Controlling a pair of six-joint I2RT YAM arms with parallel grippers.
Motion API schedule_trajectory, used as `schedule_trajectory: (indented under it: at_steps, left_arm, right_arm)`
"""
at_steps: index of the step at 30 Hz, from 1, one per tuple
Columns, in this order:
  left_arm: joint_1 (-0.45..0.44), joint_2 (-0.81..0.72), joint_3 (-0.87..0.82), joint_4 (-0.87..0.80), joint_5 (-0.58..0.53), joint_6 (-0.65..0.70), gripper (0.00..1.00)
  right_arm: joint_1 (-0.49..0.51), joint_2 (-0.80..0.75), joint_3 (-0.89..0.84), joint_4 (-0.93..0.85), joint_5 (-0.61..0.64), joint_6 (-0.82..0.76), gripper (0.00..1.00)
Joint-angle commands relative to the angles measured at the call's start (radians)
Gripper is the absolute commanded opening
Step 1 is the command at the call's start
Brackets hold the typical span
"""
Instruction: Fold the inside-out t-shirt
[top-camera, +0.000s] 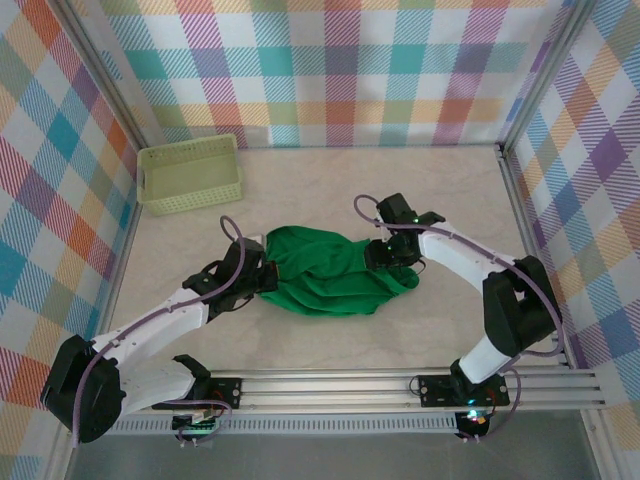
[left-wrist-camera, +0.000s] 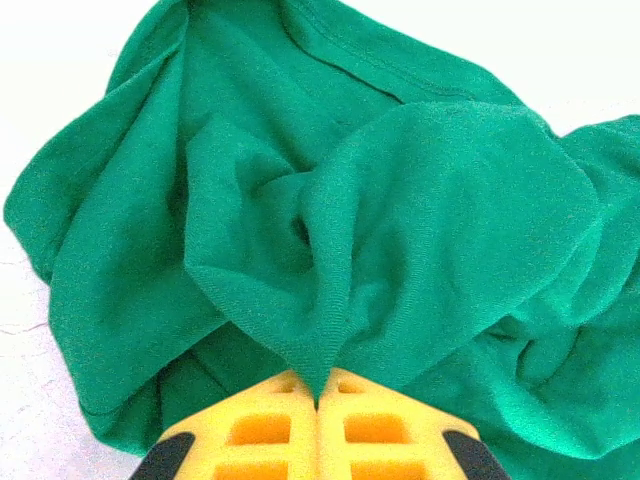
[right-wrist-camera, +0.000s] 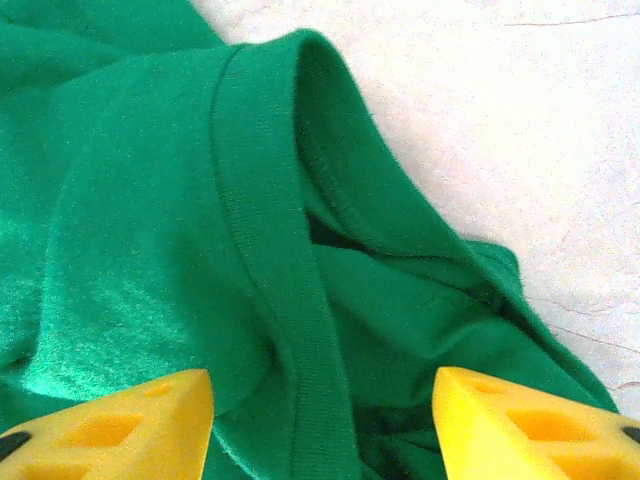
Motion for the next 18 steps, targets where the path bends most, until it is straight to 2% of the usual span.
schedule_trajectory:
  at_steps: [1, 6, 11, 12, 16, 18]
  left_arm:
    - [-0.006, 0.006, -0.022, 0.006, -0.019, 0.008, 0.00]
    - [-0.006, 0.032, -0.002, -0.010, -0.041, 0.007, 0.00]
    - [-0.006, 0.048, 0.015, -0.014, -0.054, 0.004, 0.00]
    - [-0.006, 0.051, 0.017, -0.014, -0.054, 0.003, 0.00]
    - [-0.006, 0.069, 0.027, -0.014, -0.065, -0.002, 0.00]
    - [-0.006, 0.081, 0.050, -0.066, -0.088, -0.002, 0.00]
  right_arm:
    - [0.004, 0.014, -0.012, -0.002, -0.082, 0.013, 0.61]
    - [0.002, 0.031, -0.053, 0.028, -0.109, 0.032, 0.50]
    - [0.003, -0.007, -0.081, 0.018, -0.097, 0.035, 0.43]
    - [0.003, -0.017, -0.087, 0.017, -0.095, 0.034, 0.39]
    - [0.005, -0.084, -0.123, 0.017, -0.043, 0.035, 0.06]
    - [0.005, -0.137, -0.128, 0.006, -0.019, 0.038, 0.00]
